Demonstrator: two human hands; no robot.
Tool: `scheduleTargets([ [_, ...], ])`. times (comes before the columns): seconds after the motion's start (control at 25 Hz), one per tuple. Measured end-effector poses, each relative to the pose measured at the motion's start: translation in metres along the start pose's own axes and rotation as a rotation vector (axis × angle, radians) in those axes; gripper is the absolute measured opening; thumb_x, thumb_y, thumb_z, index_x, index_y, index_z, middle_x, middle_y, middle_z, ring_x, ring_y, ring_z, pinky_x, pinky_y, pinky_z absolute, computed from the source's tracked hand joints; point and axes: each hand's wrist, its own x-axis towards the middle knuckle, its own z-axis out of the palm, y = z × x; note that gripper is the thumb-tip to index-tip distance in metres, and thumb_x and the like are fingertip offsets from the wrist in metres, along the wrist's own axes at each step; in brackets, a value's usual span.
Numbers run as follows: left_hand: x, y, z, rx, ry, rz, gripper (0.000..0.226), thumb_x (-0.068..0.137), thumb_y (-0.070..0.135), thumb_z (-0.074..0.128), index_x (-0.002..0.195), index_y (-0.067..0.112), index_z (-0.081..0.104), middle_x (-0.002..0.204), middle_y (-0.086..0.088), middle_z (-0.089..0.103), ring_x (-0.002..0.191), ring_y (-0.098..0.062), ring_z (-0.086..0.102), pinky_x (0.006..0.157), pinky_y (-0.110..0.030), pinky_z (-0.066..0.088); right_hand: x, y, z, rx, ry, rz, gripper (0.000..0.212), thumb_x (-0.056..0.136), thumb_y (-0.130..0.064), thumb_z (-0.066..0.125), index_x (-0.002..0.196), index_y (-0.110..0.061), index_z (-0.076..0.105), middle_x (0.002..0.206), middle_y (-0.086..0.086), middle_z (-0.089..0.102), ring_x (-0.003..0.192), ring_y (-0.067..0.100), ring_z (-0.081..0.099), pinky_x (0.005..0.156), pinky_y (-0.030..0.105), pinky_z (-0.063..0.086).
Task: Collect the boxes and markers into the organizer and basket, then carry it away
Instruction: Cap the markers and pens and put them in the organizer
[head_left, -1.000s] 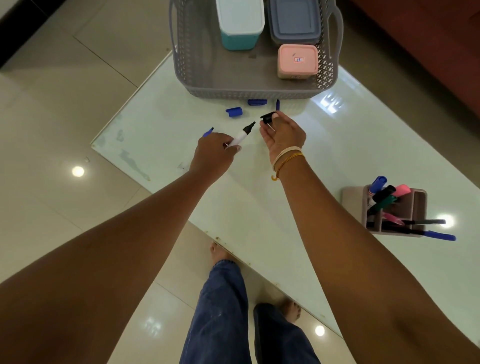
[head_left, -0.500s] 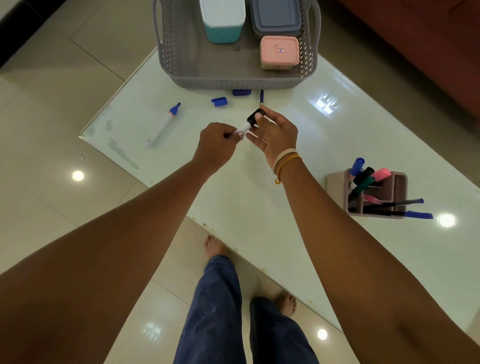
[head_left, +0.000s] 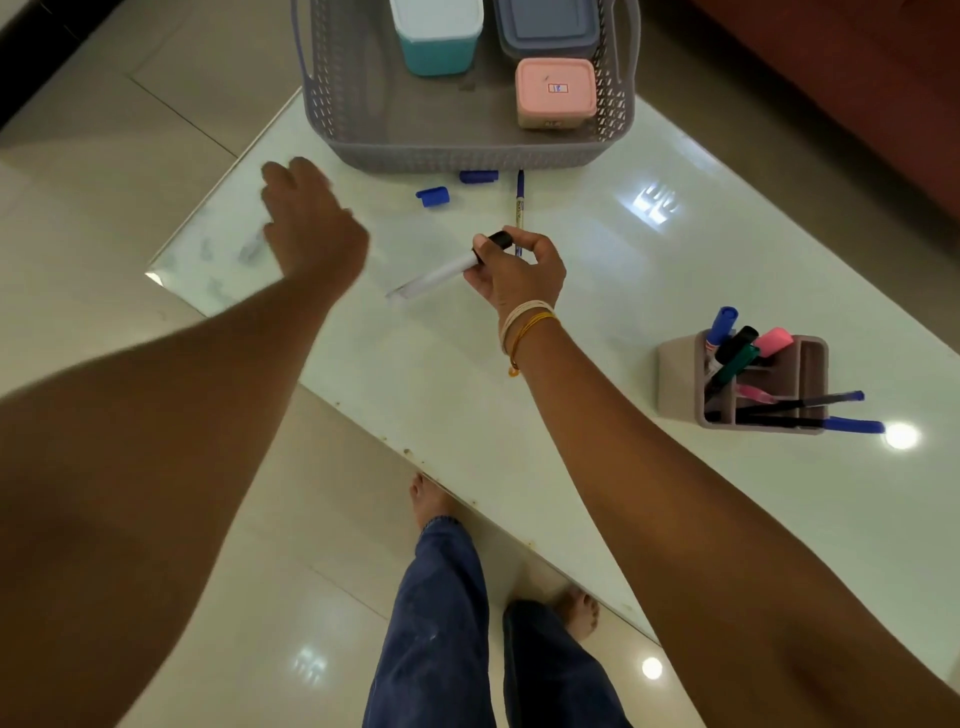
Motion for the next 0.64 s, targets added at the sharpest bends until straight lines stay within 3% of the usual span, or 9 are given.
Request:
scheduleTargets([
  [0.08, 0.023, -0.028, -0.003, 0.109, -0.114, -0.141, 0.061, 0.089, 0.021, 0.063, 0.14, 0.013, 0.031, 0.148, -0.013, 0.026, 0.134, -0.033, 0.032, 0.104, -0.051, 0.034, 0.008, 0.004, 0.005, -0.005, -0.012, 0.014, 0.028, 0.075, 0.003, 0.078, 0.087, -0.018, 0.063, 0.125, 0.023, 0.061, 0.082, 0.032, 0.073, 0.065, 0.037, 0.062],
  [0.12, 0.029, -0.039, -0.004, 0.136, -0.163, -0.184, 0.064, 0.088, 0.019, 0.063, 0.142, 0.012, 0.029, 0.148, -0.014, 0.025, 0.135, -0.034, 0.03, 0.105, -0.052, 0.034, 0.01, 0.004, 0.007, -0.001, -0.026, 0.02, 0.028, 0.075, 0.003, 0.077, 0.087, -0.018, 0.063, 0.125, 0.023, 0.061, 0.081, 0.031, 0.073, 0.066, 0.037, 0.062],
  [0.2, 0.03, -0.057, -0.003, 0.182, -0.16, -0.151, 0.049, 0.088, 0.007, 0.058, 0.133, 0.005, 0.038, 0.14, -0.019, 0.033, 0.129, -0.038, 0.034, 0.099, -0.051, 0.04, 0.013, 0.0, 0.014, 0.008, -0.032, 0.032, 0.028, 0.077, 0.004, 0.076, 0.089, -0.017, 0.063, 0.122, 0.023, 0.063, 0.075, 0.028, 0.072, 0.069, 0.039, 0.063],
  [0.32, 0.007, -0.057, 0.001, 0.2, -0.129, 0.074, 0.033, 0.088, -0.004, 0.047, 0.119, 0.004, 0.051, 0.123, -0.02, 0.045, 0.118, -0.038, 0.042, 0.083, -0.049, 0.047, 0.017, -0.002, 0.02, 0.051, 0.0, 0.048, 0.028, 0.076, 0.005, 0.076, 0.088, -0.017, 0.063, 0.126, 0.023, 0.061, 0.067, 0.024, 0.072, 0.068, 0.04, 0.063],
  [0.44, -0.014, -0.028, 0.008, 0.137, -0.213, 0.248, 0.024, 0.095, 0.017, 0.05, 0.115, 0.017, 0.064, 0.111, -0.012, 0.054, 0.108, -0.03, 0.052, 0.076, -0.041, 0.047, 0.018, -0.002, 0.015, 0.099, 0.081, 0.069, 0.028, 0.077, 0.004, 0.076, 0.091, -0.016, 0.063, 0.124, 0.023, 0.062, 0.07, 0.026, 0.072, 0.065, 0.039, 0.063],
  [0.52, -0.021, -0.002, 0.018, 0.087, -0.269, 0.259, 0.027, 0.096, 0.033, 0.049, 0.11, 0.022, 0.068, 0.106, -0.009, 0.057, 0.1, -0.026, 0.057, 0.076, -0.036, 0.046, 0.021, -0.004, 0.005, 0.132, 0.15, 0.081, 0.03, 0.078, 0.004, 0.075, 0.098, -0.014, 0.062, 0.118, 0.023, 0.065, 0.078, 0.031, 0.071, 0.064, 0.038, 0.062],
  [0.64, -0.026, 0.031, 0.04, 0.044, -0.261, 0.275, 0.026, 0.095, 0.035, 0.053, 0.112, 0.022, 0.069, 0.11, -0.006, 0.061, 0.099, -0.021, 0.06, 0.078, -0.033, 0.048, 0.027, -0.008, -0.017, 0.141, 0.225, 0.077, 0.032, 0.078, 0.002, 0.076, 0.099, -0.016, 0.06, 0.116, 0.024, 0.066, 0.082, 0.033, 0.071, 0.063, 0.037, 0.062],
])
